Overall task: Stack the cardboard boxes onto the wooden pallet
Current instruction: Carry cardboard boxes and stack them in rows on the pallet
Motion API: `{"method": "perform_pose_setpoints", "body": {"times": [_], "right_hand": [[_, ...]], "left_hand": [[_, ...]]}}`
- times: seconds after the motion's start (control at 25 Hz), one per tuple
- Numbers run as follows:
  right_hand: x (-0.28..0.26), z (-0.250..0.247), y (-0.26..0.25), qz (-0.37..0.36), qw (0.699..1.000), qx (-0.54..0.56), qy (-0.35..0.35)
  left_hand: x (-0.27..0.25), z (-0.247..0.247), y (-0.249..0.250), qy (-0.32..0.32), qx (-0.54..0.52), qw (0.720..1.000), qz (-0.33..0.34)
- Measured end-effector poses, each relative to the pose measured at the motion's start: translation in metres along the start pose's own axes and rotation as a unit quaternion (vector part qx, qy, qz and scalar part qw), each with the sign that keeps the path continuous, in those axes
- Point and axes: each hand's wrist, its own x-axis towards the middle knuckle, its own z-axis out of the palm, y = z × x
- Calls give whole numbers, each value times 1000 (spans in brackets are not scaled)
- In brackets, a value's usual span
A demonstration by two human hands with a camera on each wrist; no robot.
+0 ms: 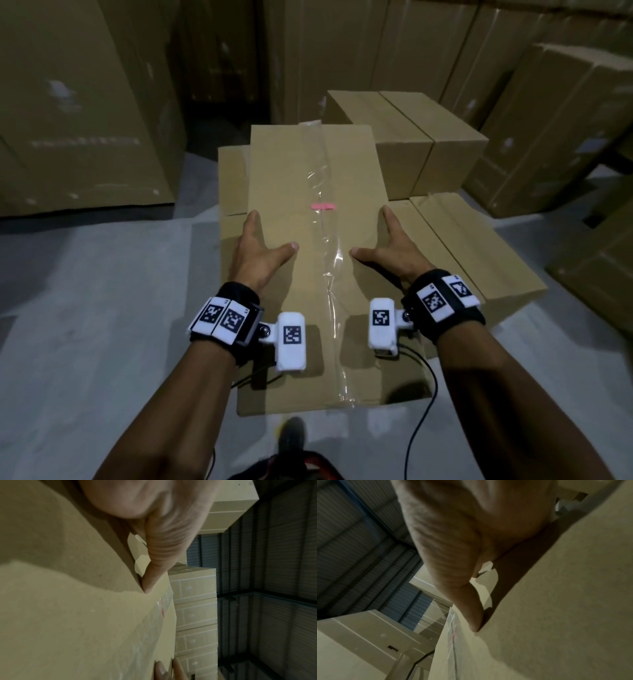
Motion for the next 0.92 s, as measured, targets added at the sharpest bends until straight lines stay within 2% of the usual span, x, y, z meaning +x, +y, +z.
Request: {"method": "perform_pose_setpoints", "body": {"times": [0.2,0.4,0.68,0.92], "right_hand": [[108,0,-22,18,999,20,-26],[176,-4,-35,47,997,42,-41],[253,-25,-36,65,996,20,-53],[326,-43,-24,72,991,21,-109]], "left_hand": [[102,22,14,-9,-1,999,-33],[179,43,15,-26,-14,998,-55],[251,88,25,-31,-30,996,-79],[297,133,29,1,-4,994,-107]]}}
